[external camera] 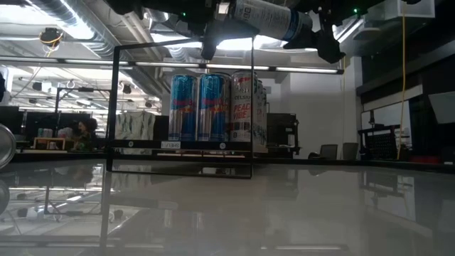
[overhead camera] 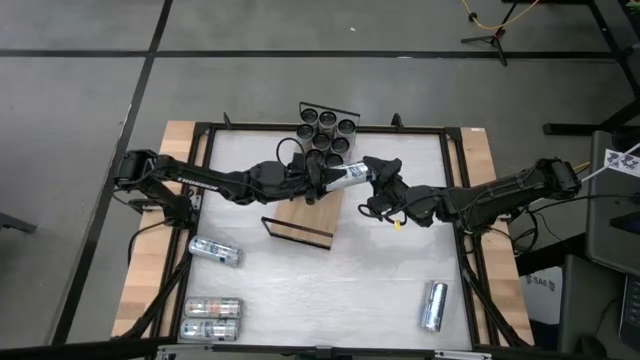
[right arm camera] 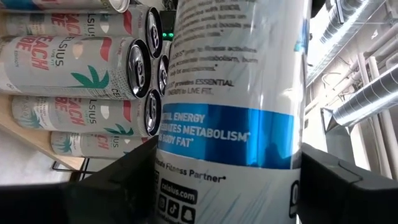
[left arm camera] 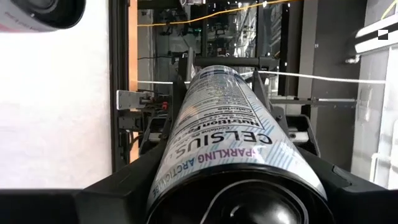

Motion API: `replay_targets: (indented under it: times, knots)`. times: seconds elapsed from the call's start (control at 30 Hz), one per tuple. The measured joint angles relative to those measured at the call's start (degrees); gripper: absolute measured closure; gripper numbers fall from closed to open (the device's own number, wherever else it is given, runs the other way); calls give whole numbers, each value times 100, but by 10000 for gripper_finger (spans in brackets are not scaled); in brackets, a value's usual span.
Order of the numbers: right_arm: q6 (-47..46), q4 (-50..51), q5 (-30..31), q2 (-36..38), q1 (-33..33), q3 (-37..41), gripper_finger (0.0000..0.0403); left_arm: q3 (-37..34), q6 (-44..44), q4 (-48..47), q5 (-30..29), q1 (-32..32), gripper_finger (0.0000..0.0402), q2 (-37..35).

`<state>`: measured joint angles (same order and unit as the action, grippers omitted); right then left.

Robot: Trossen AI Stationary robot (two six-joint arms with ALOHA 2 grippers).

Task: Place canned beverage on shelf
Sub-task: Put the top right blue soda can on the shelf

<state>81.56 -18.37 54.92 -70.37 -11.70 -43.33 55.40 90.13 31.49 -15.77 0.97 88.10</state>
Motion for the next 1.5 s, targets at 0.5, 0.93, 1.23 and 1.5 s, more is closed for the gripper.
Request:
replay_targets:
  times: [0.5,0.93,1.23,1.5]
  knots:
    - [-106,-212,851,90,2,0,119,0,-380,163,22,57,156,-7]
    - [-944,-191,1569,346,7,0,118,-2,-781,328,22,76,156,-29]
    - [-1766,514,1705,1175,7,0,118,-2,-1300,648,217,97,157,-104]
    - [-2906,1505,1684,1973,9,-2,118,-2,-2255,588,902,233,157,-521]
